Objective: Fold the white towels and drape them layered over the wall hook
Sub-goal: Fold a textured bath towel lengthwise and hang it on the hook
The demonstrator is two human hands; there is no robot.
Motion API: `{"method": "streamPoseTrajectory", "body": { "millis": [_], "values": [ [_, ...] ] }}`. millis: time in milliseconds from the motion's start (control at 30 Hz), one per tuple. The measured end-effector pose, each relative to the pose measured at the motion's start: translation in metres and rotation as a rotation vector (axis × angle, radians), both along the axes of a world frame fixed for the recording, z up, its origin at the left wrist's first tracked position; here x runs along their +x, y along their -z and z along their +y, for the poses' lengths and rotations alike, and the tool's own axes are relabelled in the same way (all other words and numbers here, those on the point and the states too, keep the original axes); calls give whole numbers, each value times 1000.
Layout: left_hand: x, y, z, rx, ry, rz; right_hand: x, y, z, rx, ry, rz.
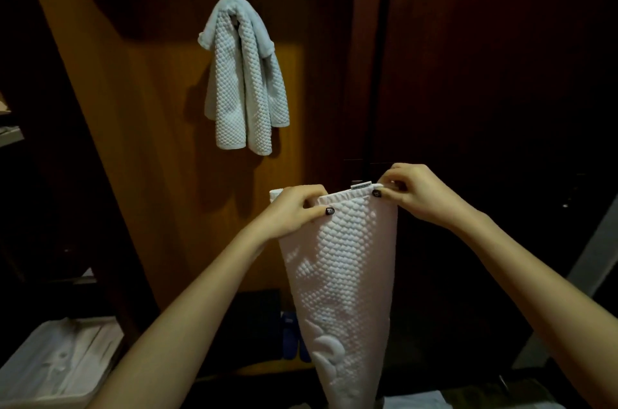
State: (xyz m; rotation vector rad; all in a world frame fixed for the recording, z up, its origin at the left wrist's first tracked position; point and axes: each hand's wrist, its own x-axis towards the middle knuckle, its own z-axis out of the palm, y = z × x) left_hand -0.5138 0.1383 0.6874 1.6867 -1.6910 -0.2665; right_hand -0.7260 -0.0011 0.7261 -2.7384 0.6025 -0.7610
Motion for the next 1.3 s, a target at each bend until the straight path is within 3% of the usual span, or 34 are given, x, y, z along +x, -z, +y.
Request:
{"method": "streamPoseTrajectory", "body": {
  "millis": [200,433,667,900,1300],
  "values": [
    [1,-10,8,-141,40,-31,0,3,0,209,-43,-62],
    [18,-30,30,-189,9,-45,20,6,10,588,-253,-127],
    [27,-42,52,-194,53,296,63,-3,33,610,-400,-205],
    [38,-56,62,-164,84,428,84,-32,36,665,-529,-132],
    [50,-63,71,-246,25,375,92,-44,37,477,-449,-162]
  ]
}}
